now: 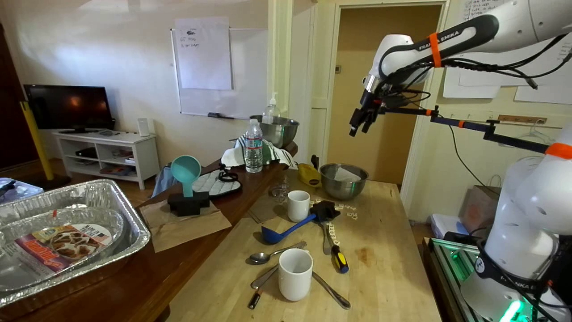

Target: Take the white napkin out of the silver bowl and put it on the countertop.

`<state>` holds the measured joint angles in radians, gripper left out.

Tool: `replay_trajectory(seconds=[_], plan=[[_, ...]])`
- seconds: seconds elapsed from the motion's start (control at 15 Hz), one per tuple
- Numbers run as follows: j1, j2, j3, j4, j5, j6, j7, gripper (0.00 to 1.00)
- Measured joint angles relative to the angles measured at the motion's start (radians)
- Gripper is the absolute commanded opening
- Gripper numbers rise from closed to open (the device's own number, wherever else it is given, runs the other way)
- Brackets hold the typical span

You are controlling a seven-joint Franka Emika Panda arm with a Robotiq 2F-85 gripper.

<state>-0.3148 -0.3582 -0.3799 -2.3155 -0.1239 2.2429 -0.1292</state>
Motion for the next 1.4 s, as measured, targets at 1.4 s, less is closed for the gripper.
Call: replay_trajectory(seconds=[1.4], plan=[[-0.034, 0.413, -0.042, 0.059, 0.046, 0.111, -0.171, 1.0]])
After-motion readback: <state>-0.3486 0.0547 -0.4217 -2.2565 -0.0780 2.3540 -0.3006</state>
